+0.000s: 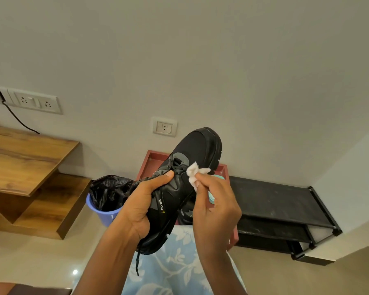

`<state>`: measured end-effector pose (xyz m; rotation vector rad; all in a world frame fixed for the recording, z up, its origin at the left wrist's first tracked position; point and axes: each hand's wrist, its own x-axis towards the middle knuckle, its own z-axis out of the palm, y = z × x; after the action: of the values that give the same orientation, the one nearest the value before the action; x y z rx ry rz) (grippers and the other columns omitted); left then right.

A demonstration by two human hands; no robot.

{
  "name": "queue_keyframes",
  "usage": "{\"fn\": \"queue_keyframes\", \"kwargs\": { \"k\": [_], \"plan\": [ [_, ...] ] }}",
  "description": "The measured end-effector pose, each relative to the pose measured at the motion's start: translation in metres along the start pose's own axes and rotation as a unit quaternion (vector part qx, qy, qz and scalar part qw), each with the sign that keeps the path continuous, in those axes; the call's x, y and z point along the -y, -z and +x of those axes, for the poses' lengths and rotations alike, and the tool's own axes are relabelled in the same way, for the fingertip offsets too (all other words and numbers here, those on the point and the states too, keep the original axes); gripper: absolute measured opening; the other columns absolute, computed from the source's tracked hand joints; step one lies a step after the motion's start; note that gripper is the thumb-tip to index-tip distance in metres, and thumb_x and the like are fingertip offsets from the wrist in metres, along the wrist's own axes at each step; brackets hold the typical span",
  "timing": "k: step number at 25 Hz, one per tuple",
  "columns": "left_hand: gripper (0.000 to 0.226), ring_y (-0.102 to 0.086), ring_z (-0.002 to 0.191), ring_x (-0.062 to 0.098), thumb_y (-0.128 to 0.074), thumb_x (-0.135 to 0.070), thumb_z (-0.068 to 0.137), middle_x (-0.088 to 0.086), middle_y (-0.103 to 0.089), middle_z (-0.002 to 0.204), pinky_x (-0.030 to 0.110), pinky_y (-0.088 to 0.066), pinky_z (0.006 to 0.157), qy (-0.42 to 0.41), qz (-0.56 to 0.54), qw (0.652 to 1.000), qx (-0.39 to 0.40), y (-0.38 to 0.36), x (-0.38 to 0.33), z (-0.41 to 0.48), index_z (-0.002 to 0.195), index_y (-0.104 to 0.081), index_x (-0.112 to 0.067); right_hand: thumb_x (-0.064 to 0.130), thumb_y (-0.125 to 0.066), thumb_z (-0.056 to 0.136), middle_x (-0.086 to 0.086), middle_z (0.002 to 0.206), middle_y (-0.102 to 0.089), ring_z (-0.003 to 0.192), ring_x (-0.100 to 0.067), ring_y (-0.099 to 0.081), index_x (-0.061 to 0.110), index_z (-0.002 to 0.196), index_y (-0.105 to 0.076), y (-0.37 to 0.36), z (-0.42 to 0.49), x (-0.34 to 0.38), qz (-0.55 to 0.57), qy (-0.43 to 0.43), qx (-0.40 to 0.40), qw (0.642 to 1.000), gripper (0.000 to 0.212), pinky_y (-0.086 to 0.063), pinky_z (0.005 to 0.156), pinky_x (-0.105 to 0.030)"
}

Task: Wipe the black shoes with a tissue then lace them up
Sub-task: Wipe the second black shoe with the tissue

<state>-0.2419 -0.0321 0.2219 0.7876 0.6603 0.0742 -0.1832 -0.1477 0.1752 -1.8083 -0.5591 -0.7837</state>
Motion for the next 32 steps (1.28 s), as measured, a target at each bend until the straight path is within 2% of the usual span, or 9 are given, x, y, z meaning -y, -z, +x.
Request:
{"fn": "queue_keyframes", "kwargs": {
  "k": [4,8,11,13,18,21,27,30,32],
  "plan": [
    [0.023,-0.071,0.059,0.024,-0.074,-0.022,0.082,0.014,-0.077,0.082,0.030,-0.054,0.064,-0.009,0.014,1.000,0.005,-0.001,-0.002,-0.003,0.098,-0.077,-0.006,-0.005,-0.071,0.087,-0.002,0.098,-0.074,0.091,-0.008,-0.068,0.005,0.102,-0.077,0.003,0.045,-0.008,0.013,0.004,-0.032,0.999,0.019,-0.053,0.080,-0.014],
    [0.017,-0.072,0.057,0.020,-0.070,-0.017,0.087,0.011,-0.077,0.078,0.022,-0.055,0.050,-0.033,0.016,0.999,0.009,-0.004,-0.001,-0.006,0.100,-0.074,-0.006,0.003,-0.070,0.092,0.001,0.100,-0.072,0.090,-0.006,-0.067,0.007,0.106,-0.076,0.005,0.063,-0.011,0.011,-0.010,-0.051,0.999,0.016,-0.052,0.077,-0.012],
    [0.019,-0.073,0.059,0.020,-0.071,-0.021,0.085,0.011,-0.077,0.082,0.026,-0.054,0.059,-0.029,0.003,1.000,0.002,-0.002,-0.001,-0.005,0.100,-0.075,-0.009,0.004,-0.071,0.091,-0.001,0.099,-0.071,0.091,-0.009,-0.067,0.007,0.105,-0.073,-0.001,0.033,-0.007,0.030,-0.063,-0.030,0.997,0.015,-0.050,0.075,-0.008],
    [0.021,-0.072,0.059,0.021,-0.073,-0.023,0.084,0.011,-0.077,0.082,0.029,-0.053,0.064,-0.023,0.000,1.000,0.000,0.001,-0.002,-0.004,0.099,-0.075,-0.009,0.003,-0.073,0.088,-0.003,0.098,-0.072,0.091,-0.008,-0.066,0.004,0.102,-0.073,-0.002,0.013,-0.004,0.018,-0.058,-0.016,0.998,0.014,-0.047,0.075,-0.003],
    [0.029,-0.074,0.068,0.021,-0.074,-0.024,0.082,0.013,-0.078,0.093,0.029,-0.054,0.065,-0.038,0.049,0.998,-0.001,0.007,0.000,0.001,0.107,-0.074,-0.010,0.002,-0.068,0.091,-0.001,0.105,-0.065,0.090,-0.011,-0.065,0.010,0.103,-0.073,0.005,0.060,-0.013,0.010,-0.062,-0.034,0.997,0.015,-0.056,0.074,-0.021],
    [0.031,-0.075,0.075,0.021,-0.074,-0.024,0.082,0.012,-0.078,0.097,0.027,-0.054,0.061,-0.048,0.060,0.997,0.009,0.006,0.004,0.002,0.111,-0.074,-0.012,0.002,-0.063,0.094,-0.003,0.111,-0.066,0.093,-0.014,-0.065,0.012,0.113,-0.072,0.004,0.082,-0.014,-0.013,-0.050,-0.043,0.998,0.023,-0.054,0.075,-0.016],
    [0.023,-0.072,0.062,0.024,-0.074,-0.023,0.079,0.014,-0.077,0.087,0.033,-0.054,0.070,-0.015,0.006,1.000,0.013,0.009,0.000,0.001,0.095,-0.078,-0.007,0.005,-0.065,0.093,-0.006,0.100,-0.070,0.092,-0.016,-0.067,0.002,0.108,-0.073,-0.002,0.022,-0.017,-0.018,0.014,-0.034,0.999,0.017,-0.058,0.074,-0.027],
    [0.018,-0.071,0.061,0.025,-0.073,-0.023,0.081,0.014,-0.076,0.084,0.031,-0.056,0.066,-0.005,-0.006,1.000,0.017,0.009,0.000,0.002,0.088,-0.080,-0.008,0.019,-0.064,0.094,-0.006,0.101,-0.072,0.094,-0.017,-0.070,0.002,0.105,-0.074,-0.002,0.005,-0.014,-0.019,0.025,-0.018,0.999,0.023,-0.060,0.075,-0.027],
    [0.018,-0.071,0.061,0.025,-0.072,-0.023,0.083,0.014,-0.076,0.083,0.030,-0.058,0.062,-0.003,-0.003,1.000,0.018,0.008,-0.001,0.002,0.089,-0.079,-0.008,0.015,-0.066,0.094,-0.005,0.098,-0.072,0.091,-0.017,-0.069,0.002,0.103,-0.075,-0.002,0.019,-0.014,-0.004,0.025,-0.015,1.000,0.019,-0.059,0.075,-0.029]
  ]
}}
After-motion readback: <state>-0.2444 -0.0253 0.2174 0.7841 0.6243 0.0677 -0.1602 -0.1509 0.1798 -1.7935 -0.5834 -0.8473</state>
